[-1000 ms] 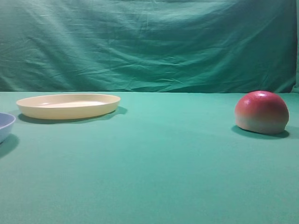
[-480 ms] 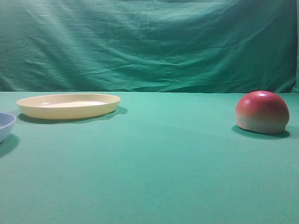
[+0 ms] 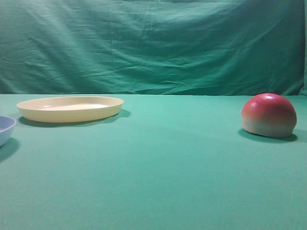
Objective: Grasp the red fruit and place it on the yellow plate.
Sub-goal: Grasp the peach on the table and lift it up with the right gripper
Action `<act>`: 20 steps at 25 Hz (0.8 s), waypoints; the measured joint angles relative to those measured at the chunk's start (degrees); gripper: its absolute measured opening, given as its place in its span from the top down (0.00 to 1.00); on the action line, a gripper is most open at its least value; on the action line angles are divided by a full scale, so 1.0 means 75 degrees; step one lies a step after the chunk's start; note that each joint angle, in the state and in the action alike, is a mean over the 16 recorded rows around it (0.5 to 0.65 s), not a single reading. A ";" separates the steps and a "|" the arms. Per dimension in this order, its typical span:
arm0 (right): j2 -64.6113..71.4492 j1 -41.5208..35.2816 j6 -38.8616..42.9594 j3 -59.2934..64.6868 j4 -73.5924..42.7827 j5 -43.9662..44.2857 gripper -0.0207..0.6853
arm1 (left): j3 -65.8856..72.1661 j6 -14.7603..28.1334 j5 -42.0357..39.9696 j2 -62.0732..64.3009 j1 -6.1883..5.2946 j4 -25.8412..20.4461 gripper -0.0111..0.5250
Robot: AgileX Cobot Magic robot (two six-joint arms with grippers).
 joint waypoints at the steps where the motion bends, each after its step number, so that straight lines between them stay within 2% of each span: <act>1: 0.0212 0.0038 -0.0065 -0.0106 -0.0002 0.0160 0.97 | 0.0000 0.0000 0.0000 0.0000 0.0000 0.0000 0.98; 10: 0.1711 0.0492 -0.0401 -0.0799 0.0105 0.1152 0.97 | 0.0000 0.0000 0.0000 0.0000 0.0000 0.0001 0.98; 20: 0.3905 0.1442 -0.0913 -0.1553 0.0254 0.1266 0.97 | 0.0000 0.0000 0.0000 0.0000 0.0000 0.0003 0.98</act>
